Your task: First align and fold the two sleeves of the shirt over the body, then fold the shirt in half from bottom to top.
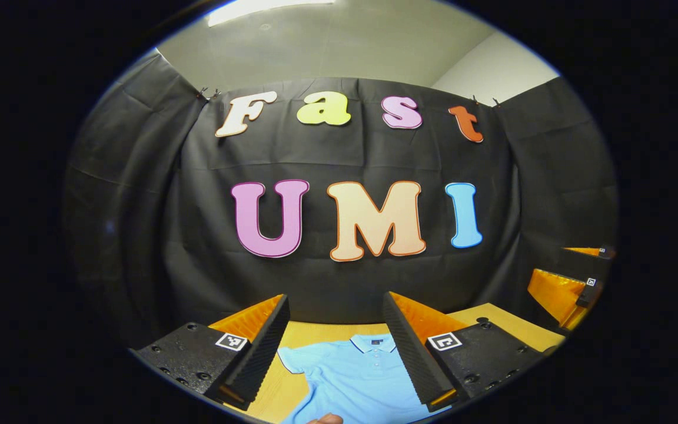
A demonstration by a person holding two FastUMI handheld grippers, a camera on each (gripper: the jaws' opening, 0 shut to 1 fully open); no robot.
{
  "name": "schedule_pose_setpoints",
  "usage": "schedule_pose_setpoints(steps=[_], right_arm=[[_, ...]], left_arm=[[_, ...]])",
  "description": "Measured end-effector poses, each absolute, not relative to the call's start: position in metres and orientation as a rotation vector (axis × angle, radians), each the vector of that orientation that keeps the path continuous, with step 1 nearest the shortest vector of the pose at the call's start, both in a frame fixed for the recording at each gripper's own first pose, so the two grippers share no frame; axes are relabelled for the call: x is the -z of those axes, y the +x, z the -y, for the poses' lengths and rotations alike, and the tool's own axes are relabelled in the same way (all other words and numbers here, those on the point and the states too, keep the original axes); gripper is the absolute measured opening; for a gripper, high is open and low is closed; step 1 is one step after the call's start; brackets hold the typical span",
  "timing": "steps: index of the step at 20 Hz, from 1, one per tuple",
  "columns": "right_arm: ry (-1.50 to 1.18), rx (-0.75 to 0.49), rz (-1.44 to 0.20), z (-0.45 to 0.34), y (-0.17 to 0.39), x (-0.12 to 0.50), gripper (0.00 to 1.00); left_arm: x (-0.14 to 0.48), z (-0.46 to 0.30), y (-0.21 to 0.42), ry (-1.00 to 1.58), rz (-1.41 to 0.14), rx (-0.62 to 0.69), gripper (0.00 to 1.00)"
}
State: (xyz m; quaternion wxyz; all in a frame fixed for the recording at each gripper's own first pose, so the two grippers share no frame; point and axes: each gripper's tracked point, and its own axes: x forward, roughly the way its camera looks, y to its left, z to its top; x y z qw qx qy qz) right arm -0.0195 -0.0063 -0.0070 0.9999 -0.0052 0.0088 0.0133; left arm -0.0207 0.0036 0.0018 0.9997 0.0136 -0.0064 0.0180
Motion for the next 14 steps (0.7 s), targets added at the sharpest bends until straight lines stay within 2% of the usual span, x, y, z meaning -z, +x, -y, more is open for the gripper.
schedule_pose_setpoints(steps=[5,14], right_arm=[[0.015,-0.034,-0.020,0.018,-0.013,0.023,0.98],[-0.087,0.075,-0.130,0.054,0.072,0.099,0.99]], left_arm=[[0.008,-0.006,-0.029,0.039,0.005,-0.051,0.95],[0.009,-0.023,-0.002,0.009,0.014,-0.038,0.94]])
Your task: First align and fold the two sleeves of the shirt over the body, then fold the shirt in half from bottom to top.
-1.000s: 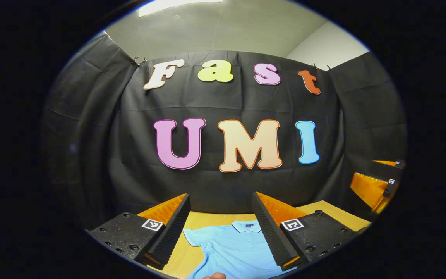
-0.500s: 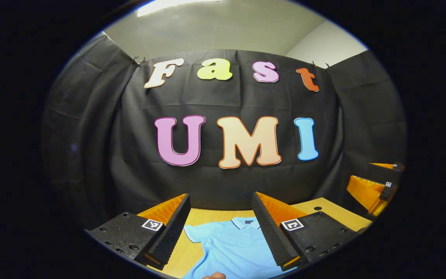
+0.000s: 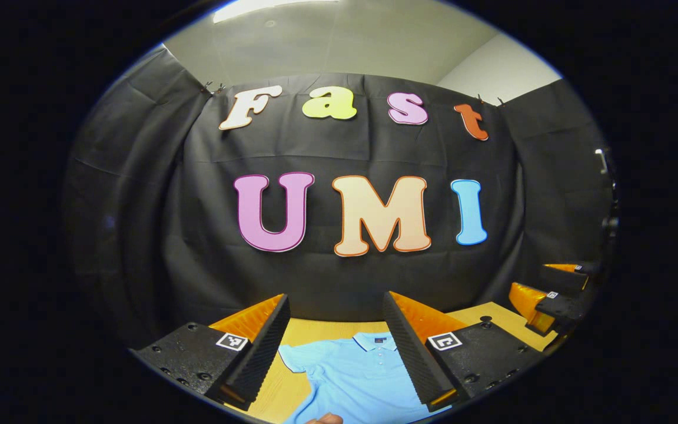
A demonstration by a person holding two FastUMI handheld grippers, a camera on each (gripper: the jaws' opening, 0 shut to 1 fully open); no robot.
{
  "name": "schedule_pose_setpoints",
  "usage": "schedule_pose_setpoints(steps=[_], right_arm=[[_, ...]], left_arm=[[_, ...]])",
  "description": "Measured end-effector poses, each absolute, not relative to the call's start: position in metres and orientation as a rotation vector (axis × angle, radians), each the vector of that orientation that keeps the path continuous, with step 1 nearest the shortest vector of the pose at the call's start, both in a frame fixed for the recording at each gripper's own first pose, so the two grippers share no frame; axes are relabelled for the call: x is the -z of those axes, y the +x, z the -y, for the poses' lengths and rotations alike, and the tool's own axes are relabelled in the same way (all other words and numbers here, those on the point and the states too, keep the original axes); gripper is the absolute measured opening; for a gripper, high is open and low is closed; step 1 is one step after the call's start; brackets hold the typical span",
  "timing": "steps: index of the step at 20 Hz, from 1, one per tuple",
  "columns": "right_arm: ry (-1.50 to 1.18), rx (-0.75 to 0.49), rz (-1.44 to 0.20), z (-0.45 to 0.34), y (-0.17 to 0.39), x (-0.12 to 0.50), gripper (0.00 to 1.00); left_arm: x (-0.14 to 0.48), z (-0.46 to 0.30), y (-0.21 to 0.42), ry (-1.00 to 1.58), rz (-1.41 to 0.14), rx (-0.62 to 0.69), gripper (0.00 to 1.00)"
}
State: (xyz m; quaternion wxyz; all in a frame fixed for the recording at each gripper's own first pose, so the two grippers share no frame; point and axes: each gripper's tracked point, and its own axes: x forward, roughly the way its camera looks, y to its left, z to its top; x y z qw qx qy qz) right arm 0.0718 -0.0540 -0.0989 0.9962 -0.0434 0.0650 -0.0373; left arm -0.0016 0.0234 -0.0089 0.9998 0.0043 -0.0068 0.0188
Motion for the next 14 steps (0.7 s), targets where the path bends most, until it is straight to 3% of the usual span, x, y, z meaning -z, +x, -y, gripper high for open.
schedule_pose_setpoints(steps=[14], right_arm=[[-0.038,0.226,-0.486,0.108,0.175,0.286,0.99]], left_arm=[[0.019,-0.077,0.029,0.047,-0.012,-0.097,0.94]])
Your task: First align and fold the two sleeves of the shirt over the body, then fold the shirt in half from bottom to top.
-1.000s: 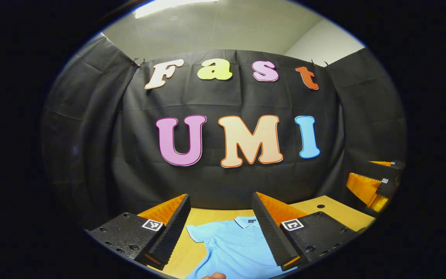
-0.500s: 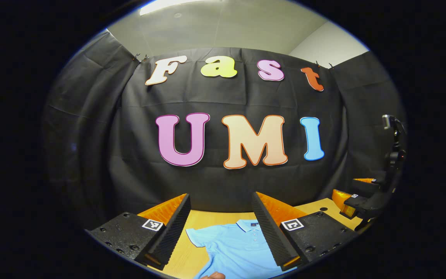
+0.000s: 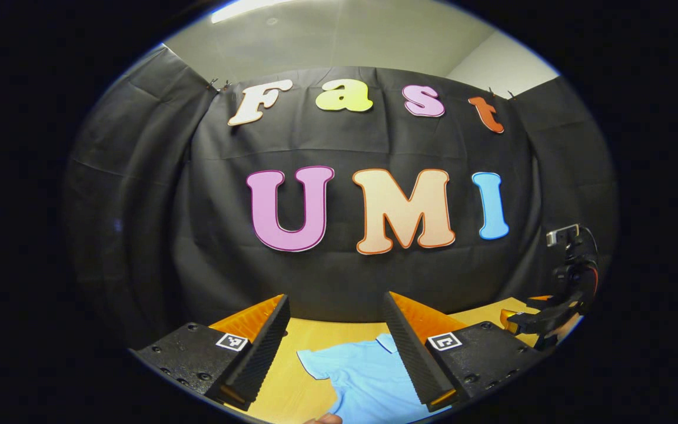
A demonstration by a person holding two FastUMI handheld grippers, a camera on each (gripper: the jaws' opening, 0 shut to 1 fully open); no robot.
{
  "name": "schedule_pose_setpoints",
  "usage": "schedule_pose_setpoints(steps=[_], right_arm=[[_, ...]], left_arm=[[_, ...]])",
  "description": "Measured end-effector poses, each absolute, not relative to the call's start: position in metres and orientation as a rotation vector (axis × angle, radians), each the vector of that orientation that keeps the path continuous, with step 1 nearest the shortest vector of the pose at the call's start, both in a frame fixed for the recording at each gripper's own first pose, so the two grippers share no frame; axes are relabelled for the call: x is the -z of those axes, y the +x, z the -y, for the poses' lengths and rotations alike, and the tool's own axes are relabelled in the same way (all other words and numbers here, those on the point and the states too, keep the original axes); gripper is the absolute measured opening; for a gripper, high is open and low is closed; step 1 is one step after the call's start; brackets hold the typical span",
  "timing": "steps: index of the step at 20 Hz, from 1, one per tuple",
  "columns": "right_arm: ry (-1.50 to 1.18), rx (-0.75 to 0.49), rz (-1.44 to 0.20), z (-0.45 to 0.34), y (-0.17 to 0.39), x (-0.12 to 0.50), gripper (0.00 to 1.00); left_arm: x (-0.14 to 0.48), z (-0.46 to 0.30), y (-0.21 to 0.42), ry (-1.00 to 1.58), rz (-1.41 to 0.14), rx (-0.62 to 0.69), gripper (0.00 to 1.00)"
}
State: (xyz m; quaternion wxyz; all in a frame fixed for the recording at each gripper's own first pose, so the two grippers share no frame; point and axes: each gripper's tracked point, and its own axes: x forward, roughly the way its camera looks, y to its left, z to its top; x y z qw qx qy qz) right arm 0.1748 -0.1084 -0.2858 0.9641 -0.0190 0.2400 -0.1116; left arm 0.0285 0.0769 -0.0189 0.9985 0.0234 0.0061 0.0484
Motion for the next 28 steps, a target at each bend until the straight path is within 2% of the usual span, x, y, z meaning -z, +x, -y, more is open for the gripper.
schedule_pose_setpoints(steps=[5,15,18,22,23,26,27,28], right_arm=[[-0.056,0.262,-0.629,0.124,0.187,0.361,0.99],[0.013,0.354,-0.867,0.146,0.181,0.458,0.99],[0.064,0.369,-0.901,0.144,0.180,0.465,0.99],[0.134,0.369,-0.922,0.141,0.180,0.469,0.94],[0.138,0.351,-0.920,0.137,0.181,0.470,0.96],[0.138,0.307,-0.903,0.125,0.184,0.467,0.34],[0.136,0.315,-0.902,0.122,0.184,0.468,0.28],[0.151,0.308,-0.895,0.119,0.187,0.466,0.08]], left_arm=[[0.030,-0.093,0.042,0.063,-0.041,-0.109,0.95],[0.047,-0.115,0.058,0.068,-0.083,-0.129,0.95],[0.049,-0.113,0.060,0.073,-0.090,-0.121,0.94],[0.053,-0.112,0.063,0.063,-0.096,-0.113,0.94],[0.053,-0.111,0.063,0.059,-0.099,-0.111,0.94],[0.055,-0.110,0.065,0.058,-0.101,-0.102,0.94],[0.055,-0.110,0.065,0.059,-0.103,-0.100,0.95],[0.055,-0.110,0.065,0.058,-0.105,-0.098,0.94]])
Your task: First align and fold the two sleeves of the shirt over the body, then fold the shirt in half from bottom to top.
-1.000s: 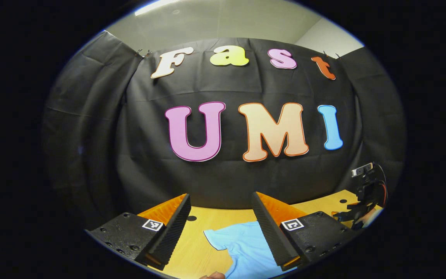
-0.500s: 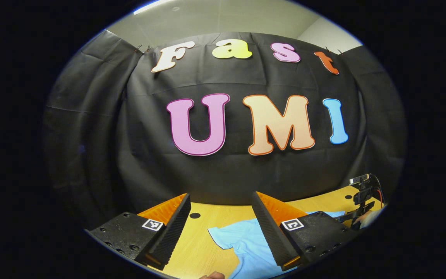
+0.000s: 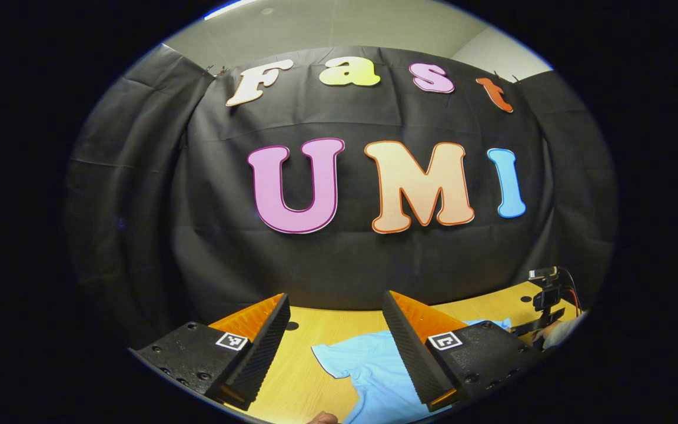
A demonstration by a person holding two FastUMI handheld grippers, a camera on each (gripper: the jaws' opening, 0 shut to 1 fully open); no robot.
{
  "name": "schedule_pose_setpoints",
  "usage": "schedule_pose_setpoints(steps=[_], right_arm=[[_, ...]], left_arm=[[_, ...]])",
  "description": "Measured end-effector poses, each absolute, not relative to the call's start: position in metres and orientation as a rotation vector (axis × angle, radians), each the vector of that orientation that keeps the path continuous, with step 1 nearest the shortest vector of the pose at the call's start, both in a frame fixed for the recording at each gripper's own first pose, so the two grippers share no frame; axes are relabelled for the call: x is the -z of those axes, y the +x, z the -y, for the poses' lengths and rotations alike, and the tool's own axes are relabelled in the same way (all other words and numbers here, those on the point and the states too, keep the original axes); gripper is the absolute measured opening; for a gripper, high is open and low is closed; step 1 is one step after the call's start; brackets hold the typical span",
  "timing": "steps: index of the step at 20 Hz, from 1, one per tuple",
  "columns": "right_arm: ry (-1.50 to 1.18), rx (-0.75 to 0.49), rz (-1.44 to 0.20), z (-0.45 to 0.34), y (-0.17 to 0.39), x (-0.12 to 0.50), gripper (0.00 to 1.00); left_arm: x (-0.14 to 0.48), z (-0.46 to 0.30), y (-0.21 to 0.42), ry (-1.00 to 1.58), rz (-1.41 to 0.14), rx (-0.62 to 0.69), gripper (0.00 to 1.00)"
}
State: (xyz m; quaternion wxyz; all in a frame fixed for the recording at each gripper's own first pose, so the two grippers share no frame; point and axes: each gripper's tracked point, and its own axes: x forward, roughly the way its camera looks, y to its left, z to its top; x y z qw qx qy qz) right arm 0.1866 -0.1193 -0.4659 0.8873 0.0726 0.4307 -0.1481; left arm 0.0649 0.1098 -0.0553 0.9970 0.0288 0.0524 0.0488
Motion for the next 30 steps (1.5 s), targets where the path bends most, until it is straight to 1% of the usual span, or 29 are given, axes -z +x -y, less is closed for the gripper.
schedule_pose_setpoints(steps=[1,2,3,4,6,7,8,10,15,16,19,20,21,25,30], right_arm=[[0.187,0.307,-0.911,0.113,0.185,0.466,0.09],[0.229,0.305,-0.919,0.108,0.186,0.465,0.05],[0.261,0.301,-0.913,0.103,0.189,0.460,0.09],[0.284,0.294,-0.887,0.097,0.196,0.453,0.08],[0.343,0.254,-0.841,0.076,0.209,0.435,0.08],[0.370,0.228,-0.823,0.061,0.213,0.428,0.05],[0.390,0.205,-0.812,0.048,0.217,0.423,0.08],[0.427,0.159,-0.788,0.021,0.226,0.415,0.08],[0.483,0.097,-0.836,-0.034,0.226,0.431,0.08],[0.495,0.082,-0.834,-0.041,0.225,0.431,0.06],[0.434,0.053,-0.780,-0.044,0.226,0.424,0.70],[0.414,0.043,-0.768,-0.043,0.223,0.412,0.92],[0.392,0.031,-0.751,-0.041,0.220,0.401,0.98],[0.278,-0.017,-0.674,-0.035,0.206,0.363,0.97],[0.151,-0.028,-0.608,-0.022,0.178,0.324,0.98]], left_arm=[[0.056,-0.110,0.065,0.057,-0.105,-0.099,0.94],[0.056,-0.111,0.065,0.057,-0.107,-0.100,0.94],[0.056,-0.112,0.065,0.055,-0.108,-0.101,0.94],[0.056,-0.113,0.065,0.053,-0.108,-0.103,0.95],[0.059,-0.114,0.064,0.045,-0.113,-0.104,0.95],[0.061,-0.115,0.065,0.039,-0.116,-0.105,0.95],[0.062,-0.116,0.065,0.032,-0.118,-0.106,0.95],[0.066,-0.119,0.064,0.032,-0.127,-0.111,0.95],[0.073,-0.125,0.065,0.020,-0.142,-0.113,0.94],[0.078,-0.126,0.066,0.005,-0.152,-0.115,0.95],[0.094,-0.132,0.068,-0.023,-0.180,-0.129,0.95],[0.099,-0.134,0.071,-0.030,-0.184,-0.133,0.95],[0.105,-0.138,0.076,-0.036,-0.189,-0.139,0.95],[0.140,-0.155,0.099,-0.047,-0.243,-0.169,0.95],[0.196,-0.163,0.138,-0.044,-0.332,-0.173,0.95]])
